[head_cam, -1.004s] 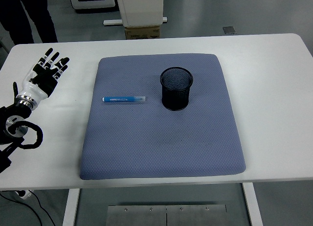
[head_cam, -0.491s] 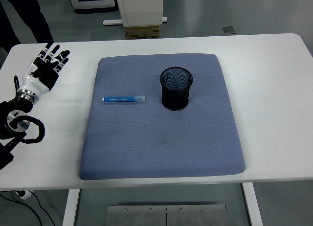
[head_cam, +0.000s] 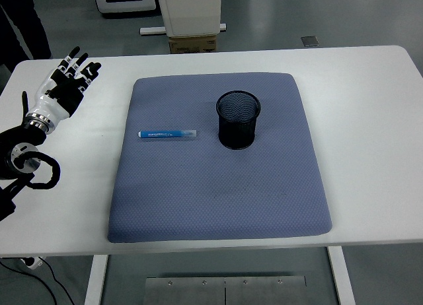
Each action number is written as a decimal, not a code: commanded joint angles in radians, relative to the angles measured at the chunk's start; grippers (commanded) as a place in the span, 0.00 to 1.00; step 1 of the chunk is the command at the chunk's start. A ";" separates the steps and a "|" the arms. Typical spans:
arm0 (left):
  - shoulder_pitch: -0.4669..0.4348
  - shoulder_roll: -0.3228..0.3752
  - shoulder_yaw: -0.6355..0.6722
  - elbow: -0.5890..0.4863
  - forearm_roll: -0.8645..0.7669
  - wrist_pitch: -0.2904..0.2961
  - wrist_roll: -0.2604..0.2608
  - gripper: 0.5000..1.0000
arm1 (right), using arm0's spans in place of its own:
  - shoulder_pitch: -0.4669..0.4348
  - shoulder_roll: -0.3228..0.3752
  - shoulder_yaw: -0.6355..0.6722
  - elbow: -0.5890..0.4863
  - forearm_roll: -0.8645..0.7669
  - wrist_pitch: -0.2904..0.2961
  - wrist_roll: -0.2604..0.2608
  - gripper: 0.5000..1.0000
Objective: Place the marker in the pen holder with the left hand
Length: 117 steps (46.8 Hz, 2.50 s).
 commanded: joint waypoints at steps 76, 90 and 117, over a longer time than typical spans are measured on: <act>-0.749 -0.147 1.075 -0.163 0.809 -0.025 0.007 1.00 | 0.000 0.001 0.000 0.000 0.000 0.000 -0.001 1.00; -0.692 -0.175 1.082 -0.163 0.820 -0.015 0.041 1.00 | 0.000 0.001 0.000 0.000 0.000 0.000 -0.001 1.00; -0.663 -0.230 1.065 -0.152 0.804 0.019 0.084 1.00 | 0.000 0.001 0.000 0.000 0.000 0.000 -0.001 1.00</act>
